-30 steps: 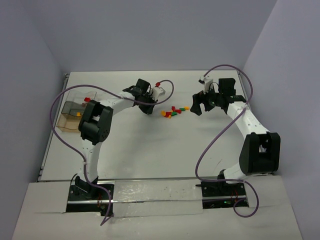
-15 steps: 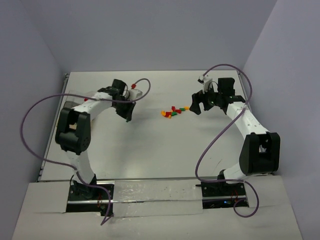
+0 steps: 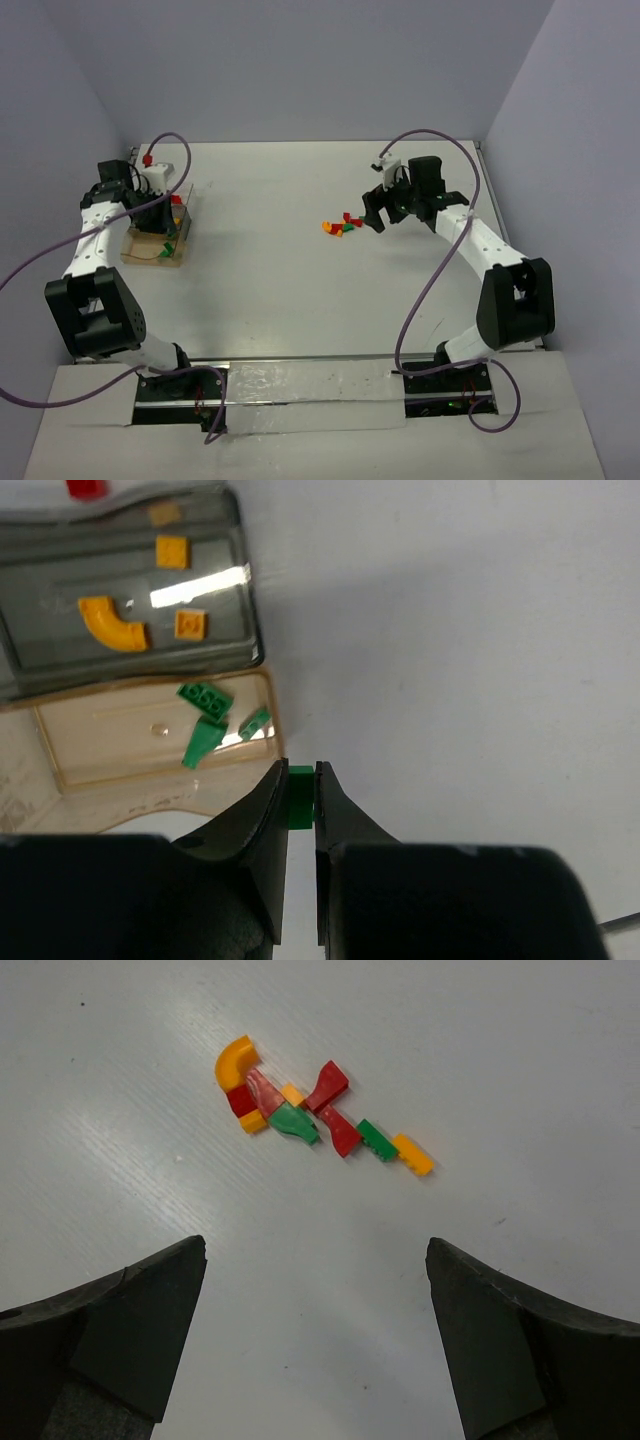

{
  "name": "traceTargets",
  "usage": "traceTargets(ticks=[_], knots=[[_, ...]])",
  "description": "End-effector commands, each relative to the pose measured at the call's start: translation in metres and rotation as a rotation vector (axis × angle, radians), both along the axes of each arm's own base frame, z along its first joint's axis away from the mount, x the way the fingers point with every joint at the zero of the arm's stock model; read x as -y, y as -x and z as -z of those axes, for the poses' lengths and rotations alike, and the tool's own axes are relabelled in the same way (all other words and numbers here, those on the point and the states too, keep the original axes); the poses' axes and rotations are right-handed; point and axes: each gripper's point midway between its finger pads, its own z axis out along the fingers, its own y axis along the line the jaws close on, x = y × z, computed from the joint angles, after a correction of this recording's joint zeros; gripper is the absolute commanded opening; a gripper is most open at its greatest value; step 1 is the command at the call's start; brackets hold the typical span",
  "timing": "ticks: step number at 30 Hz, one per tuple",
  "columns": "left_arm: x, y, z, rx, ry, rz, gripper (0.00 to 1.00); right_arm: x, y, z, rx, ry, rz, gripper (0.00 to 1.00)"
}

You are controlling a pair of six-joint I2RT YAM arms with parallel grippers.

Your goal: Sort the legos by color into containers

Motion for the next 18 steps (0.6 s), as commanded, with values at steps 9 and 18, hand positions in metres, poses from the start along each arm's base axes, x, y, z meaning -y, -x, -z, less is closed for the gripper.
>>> traceTargets(ticks=[9, 18], knots=[[-0.052, 0.007, 0.047, -0.069, -0.036, -0.114, 0.03, 0.002, -0.02, 0.0, 0.025, 0.051, 0.035, 0.97], [-0.07, -0.012, 0.059, -0.049, -0.066, -0.163, 0.12, 0.005, -0.021, 0.007, 0.013, 0.077, 0.036, 0.97]])
